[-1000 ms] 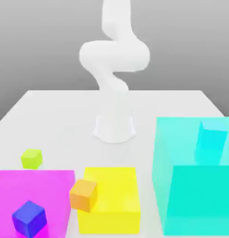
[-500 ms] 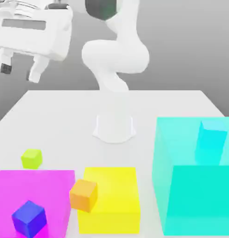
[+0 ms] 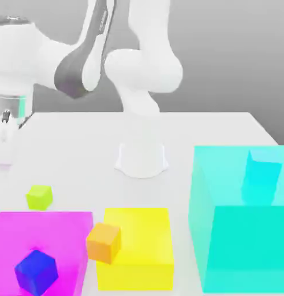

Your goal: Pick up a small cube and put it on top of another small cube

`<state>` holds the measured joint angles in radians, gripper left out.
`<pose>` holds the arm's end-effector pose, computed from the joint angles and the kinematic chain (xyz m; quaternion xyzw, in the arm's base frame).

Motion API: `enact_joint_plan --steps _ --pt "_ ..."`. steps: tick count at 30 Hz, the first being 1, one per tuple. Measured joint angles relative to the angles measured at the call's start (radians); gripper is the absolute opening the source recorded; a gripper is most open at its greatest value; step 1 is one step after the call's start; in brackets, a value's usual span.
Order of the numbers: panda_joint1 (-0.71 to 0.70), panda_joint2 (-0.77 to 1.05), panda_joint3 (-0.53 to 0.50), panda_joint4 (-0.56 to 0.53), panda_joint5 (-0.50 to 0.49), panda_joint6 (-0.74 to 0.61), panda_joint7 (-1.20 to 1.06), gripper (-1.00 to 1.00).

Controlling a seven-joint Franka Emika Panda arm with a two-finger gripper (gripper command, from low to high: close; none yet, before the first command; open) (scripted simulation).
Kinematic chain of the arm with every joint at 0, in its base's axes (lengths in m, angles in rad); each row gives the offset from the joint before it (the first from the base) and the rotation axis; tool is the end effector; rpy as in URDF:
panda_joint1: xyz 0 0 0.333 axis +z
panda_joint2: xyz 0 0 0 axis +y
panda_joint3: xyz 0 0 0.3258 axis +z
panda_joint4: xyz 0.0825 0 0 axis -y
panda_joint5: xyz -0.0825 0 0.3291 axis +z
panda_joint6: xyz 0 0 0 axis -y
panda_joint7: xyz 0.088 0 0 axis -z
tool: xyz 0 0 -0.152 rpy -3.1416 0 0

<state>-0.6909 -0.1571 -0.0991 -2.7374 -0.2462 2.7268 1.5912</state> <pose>0.2745 -0.2689 0.2950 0.4682 -0.8792 0.0868 0.0174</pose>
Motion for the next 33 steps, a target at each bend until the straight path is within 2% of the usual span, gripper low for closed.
enact_joint_plan --steps 5,11,18,24,25,33 --pt "-0.047 0.078 -0.056 -0.064 0.068 0.068 0.038 0.00" --pt "-0.101 0.166 -0.084 -0.122 0.247 0.149 -0.002 0.00" --pt "-0.126 0.289 -0.009 -0.096 0.375 0.250 -0.082 0.00" --pt "-0.185 0.409 0.060 -0.080 0.424 0.346 -0.126 0.00" --pt "-0.192 0.426 0.067 -0.079 0.426 0.360 -0.129 -1.00" --pt "-0.191 0.416 0.065 -0.079 0.421 0.353 -0.123 -1.00"
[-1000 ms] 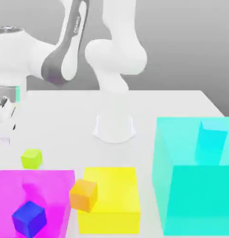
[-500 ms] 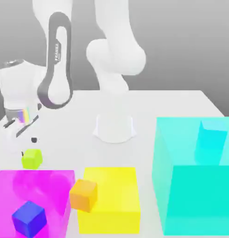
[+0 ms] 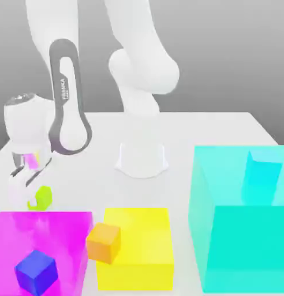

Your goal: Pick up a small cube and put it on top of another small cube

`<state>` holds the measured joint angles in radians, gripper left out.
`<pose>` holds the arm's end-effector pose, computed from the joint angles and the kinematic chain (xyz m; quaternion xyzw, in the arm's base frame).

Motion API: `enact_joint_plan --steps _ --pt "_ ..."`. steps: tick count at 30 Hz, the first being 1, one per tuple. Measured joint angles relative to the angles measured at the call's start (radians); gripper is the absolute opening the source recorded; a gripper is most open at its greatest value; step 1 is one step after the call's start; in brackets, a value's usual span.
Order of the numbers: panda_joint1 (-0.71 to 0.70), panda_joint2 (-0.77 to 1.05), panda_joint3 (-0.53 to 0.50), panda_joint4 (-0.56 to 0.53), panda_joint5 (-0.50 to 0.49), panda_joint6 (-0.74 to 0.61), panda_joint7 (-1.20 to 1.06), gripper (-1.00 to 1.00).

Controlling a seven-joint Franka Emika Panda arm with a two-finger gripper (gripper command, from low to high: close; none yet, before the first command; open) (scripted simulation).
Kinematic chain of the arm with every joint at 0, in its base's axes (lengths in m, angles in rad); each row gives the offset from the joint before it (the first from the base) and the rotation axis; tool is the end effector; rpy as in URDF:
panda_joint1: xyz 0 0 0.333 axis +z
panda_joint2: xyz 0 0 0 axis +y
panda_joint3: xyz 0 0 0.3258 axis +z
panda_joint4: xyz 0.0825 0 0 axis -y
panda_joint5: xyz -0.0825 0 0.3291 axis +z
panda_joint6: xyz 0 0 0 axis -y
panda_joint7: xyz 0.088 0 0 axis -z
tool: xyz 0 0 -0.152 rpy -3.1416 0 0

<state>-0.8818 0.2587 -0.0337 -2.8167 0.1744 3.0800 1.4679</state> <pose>0.2045 -0.2903 0.1524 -0.2885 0.9575 -0.0023 0.0020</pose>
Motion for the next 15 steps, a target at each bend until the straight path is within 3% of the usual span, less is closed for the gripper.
enact_joint_plan --steps 11,15 --pt "0.042 -0.206 -0.075 -0.035 -0.126 -0.165 0.096 -1.00" --pt "0.015 -0.252 -0.056 -0.024 -0.159 -0.229 0.136 -1.00"
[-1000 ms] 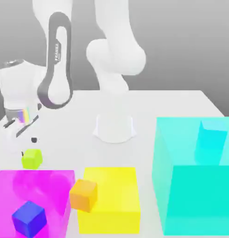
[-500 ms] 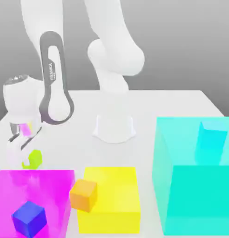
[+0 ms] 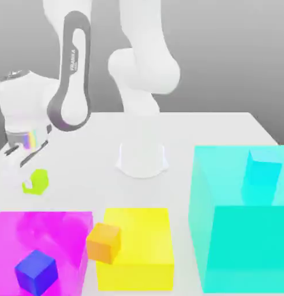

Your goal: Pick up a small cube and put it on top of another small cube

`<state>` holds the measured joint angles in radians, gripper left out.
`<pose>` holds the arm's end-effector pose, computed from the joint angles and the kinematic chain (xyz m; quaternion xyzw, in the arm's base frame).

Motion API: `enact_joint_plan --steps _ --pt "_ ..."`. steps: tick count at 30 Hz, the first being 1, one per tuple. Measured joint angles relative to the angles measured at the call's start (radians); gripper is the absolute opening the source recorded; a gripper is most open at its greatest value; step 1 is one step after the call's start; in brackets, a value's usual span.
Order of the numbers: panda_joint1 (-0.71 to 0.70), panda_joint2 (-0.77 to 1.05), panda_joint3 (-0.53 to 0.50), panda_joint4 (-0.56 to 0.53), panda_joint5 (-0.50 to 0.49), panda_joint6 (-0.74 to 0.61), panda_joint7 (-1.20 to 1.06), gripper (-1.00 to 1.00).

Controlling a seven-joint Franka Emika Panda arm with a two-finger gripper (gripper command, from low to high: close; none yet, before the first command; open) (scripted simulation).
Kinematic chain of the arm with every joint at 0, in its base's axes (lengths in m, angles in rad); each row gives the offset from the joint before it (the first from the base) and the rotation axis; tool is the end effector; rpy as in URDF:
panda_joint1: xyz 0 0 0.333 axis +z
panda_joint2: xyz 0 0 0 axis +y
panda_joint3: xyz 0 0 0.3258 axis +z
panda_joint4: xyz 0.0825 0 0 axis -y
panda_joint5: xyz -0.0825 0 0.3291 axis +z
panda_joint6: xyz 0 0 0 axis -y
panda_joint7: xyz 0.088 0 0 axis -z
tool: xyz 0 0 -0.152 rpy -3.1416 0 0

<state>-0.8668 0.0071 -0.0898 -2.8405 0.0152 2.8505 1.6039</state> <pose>0.1997 -0.2845 0.2154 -0.2795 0.9601 -0.0008 0.0022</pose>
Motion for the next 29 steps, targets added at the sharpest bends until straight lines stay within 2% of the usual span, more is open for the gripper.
enact_joint_plan --steps 2,5,19,21,23,24,29 --pt "-0.013 0.007 0.048 0.052 0.012 -0.046 0.033 -1.00" --pt "0.088 0.025 0.106 0.143 0.022 -0.117 0.096 -1.00" --pt "0.344 0.128 0.219 0.578 -0.031 -0.451 0.473 -1.00" --pt "0.364 0.163 0.227 0.611 -0.048 -0.451 0.515 -1.00" --pt "0.370 0.221 0.227 0.610 -0.065 -0.392 0.535 -1.00" --pt "0.373 0.248 0.225 0.605 -0.071 -0.361 0.541 1.00" --pt "0.373 0.248 0.225 0.605 -0.071 -0.361 0.541 1.00"
